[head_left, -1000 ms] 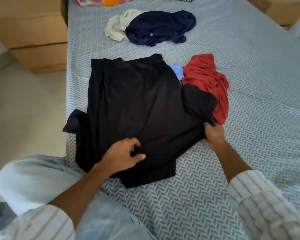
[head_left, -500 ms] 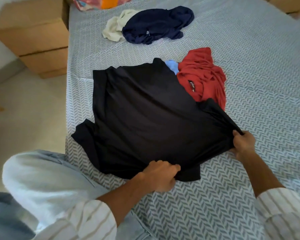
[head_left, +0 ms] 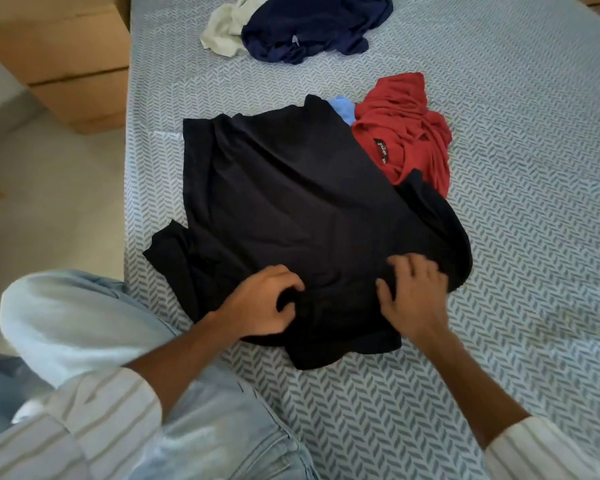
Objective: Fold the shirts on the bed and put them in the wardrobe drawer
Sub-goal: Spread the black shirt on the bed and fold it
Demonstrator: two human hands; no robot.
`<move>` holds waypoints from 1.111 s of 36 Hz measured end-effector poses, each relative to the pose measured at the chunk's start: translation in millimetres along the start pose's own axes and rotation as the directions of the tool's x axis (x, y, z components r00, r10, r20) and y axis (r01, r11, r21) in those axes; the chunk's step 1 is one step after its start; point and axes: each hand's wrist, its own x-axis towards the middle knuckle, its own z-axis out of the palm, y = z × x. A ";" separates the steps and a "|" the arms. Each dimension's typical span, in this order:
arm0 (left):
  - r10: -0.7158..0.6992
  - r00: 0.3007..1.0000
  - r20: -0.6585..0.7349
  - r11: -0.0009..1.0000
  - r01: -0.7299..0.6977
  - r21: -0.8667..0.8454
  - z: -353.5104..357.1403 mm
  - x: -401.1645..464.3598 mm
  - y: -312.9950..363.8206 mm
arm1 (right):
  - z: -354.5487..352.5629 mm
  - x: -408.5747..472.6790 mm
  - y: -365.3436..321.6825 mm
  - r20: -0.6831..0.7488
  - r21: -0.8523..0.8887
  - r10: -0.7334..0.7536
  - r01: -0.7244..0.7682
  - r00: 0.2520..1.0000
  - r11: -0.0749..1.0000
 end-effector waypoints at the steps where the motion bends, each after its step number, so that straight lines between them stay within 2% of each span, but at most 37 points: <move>1: -0.053 0.998 -0.043 0.998 0.053 0.013 -5.6 -0.4 -8.7 | 3.1 -5.4 -11.0 -0.011 0.055 -0.112 0.113 0.994 0.992; 3: -0.200 0.965 -0.169 0.978 0.206 0.020 -15.4 -4.1 -26.8 | 9.0 -19.1 -36.7 -0.023 0.138 -0.313 0.314 0.949 0.939; 5: -0.364 0.880 -0.305 0.924 0.383 0.001 -28.0 -5.8 -43.5 | 13.9 -29.4 -65.7 -0.016 0.198 -0.455 0.449 0.890 0.871; 7: -0.525 0.757 -0.388 0.828 0.560 -0.029 -42.4 -6.4 -57.6 | 17.2 -34.6 -92.9 0.005 0.242 -0.566 0.548 0.824 0.801; 9: -0.678 0.611 -0.408 0.698 0.710 -0.095 -57.5 -10.1 -69.3 | 21.5 -35.4 -117.1 0.080 0.247 -0.644 0.611 0.761 0.752; 11: -0.818 0.450 -0.358 0.543 0.809 -0.224 -66.9 -18.8 -82.6 | 28.3 -34.3 -133.4 0.203 0.214 -0.668 0.634 0.716 0.743; 12: -0.865 0.390 -0.315 0.478 0.831 -0.283 -69.9 -24.9 -90.0 | 32.5 -34.3 -139.8 0.257 0.196 -0.670 0.641 0.697 0.742; 13: -0.891 0.361 -0.274 0.438 0.841 -0.318 -72.5 -30.9 -95.3 | 36.7 -34.7 -145.0 0.292 0.185 -0.673 0.650 0.680 0.737; 15: -0.906 0.359 -0.226 0.418 0.846 -0.331 -75.2 -42.1 -103.9 | 43.4 -35.0 -152.4 0.307 0.191 -0.685 0.662 0.661 0.725; 17: -0.905 0.367 -0.217 0.422 0.842 -0.337 -72.7 -48.6 -110.2 | 47.4 -35.7 -152.7 0.277 0.230 -0.712 0.675 0.645 0.701; 19: -0.909 0.342 -0.239 0.412 0.826 -0.385 -73.6 -52.6 -114.7 | 50.3 -38.4 -152.2 0.253 0.279 -0.757 0.704 0.602 0.653; 20: -0.918 0.309 -0.249 0.391 0.815 -0.428 -74.7 -55.3 -116.8 | 49.5 -40.3 -152.3 0.256 0.296 -0.778 0.719 0.574 0.628; 24: -0.968 0.083 -0.238 0.224 0.717 -0.660 -87.6 -63.7 -117.7 | 46.9 -47.6 -152.9 0.274 0.312 -0.827 0.769 0.490 0.559; 27: -0.994 -0.001 -0.111 0.090 0.584 -0.807 -97.3 -74.2 -114.6 | 45.8 -49.1 -154.1 0.300 0.307 -0.822 0.767 0.484 0.563; 29: -0.994 -0.102 -0.047 -0.025 0.606 -0.795 -102.9 -80.7 -117.7 | 44.8 -49.3 -160.4 0.325 0.280 -0.808 0.766 0.491 0.578; 30: -0.991 -0.135 0.002 -0.074 0.527 -0.847 -101.5 -84.8 -125.3 | 44.4 -49.2 -164.6 0.334 0.260 -0.799 0.766 0.500 0.588; 31: -0.985 -0.153 0.076 -0.128 0.366 -0.922 -103.7 -89.1 -122.7 | 44.6 -48.8 -169.5 0.337 0.241 -0.790 0.764 0.512 0.598; 32: -0.984 -0.132 0.116 -0.149 0.276 -0.950 -104.4 -91.5 -122.0 | 44.5 -48.0 -175.8 0.331 0.226 -0.783 0.761 0.527 0.608; 33: -0.986 -0.089 0.139 -0.159 0.286 -0.945 -99.7 -93.7 -125.6 | 46.3 -46.5 -181.3 0.319 0.221 -0.776 0.754 0.544 0.619; 34: -0.992 -0.051 0.117 -0.127 0.293 -0.948 -96.9 -95.8 -131.9 | 47.5 -45.1 -187.7 0.310 0.223 -0.770 0.745 0.557 0.629; 36: -0.999 -0.003 0.052 -0.049 0.405 -0.913 -92.3 -92.2 -130.1 | 50.6 -43.5 -201.8 0.301 0.233 -0.772 0.742 0.559 0.628; 37: -1.000 0.016 -0.014 0.020 0.544 -0.839 -91.0 -91.9 -128.1 | 51.8 -43.4 -208.0 0.298 0.246 -0.784 0.749 0.545 0.614; 39: -0.999 0.023 -0.045 0.049 0.677 -0.735 -98.5 -94.8 -112.8 | 52.7 -45.5 -216.5 0.307 0.313 -0.818 0.760 0.486 0.569; 40: -0.980 0.081 -0.179 0.160 0.859 -0.486 -94.7 -105.1 -108.4 | 52.0 -47.6 -219.6 0.324 0.355 -0.835 0.760 0.446 0.544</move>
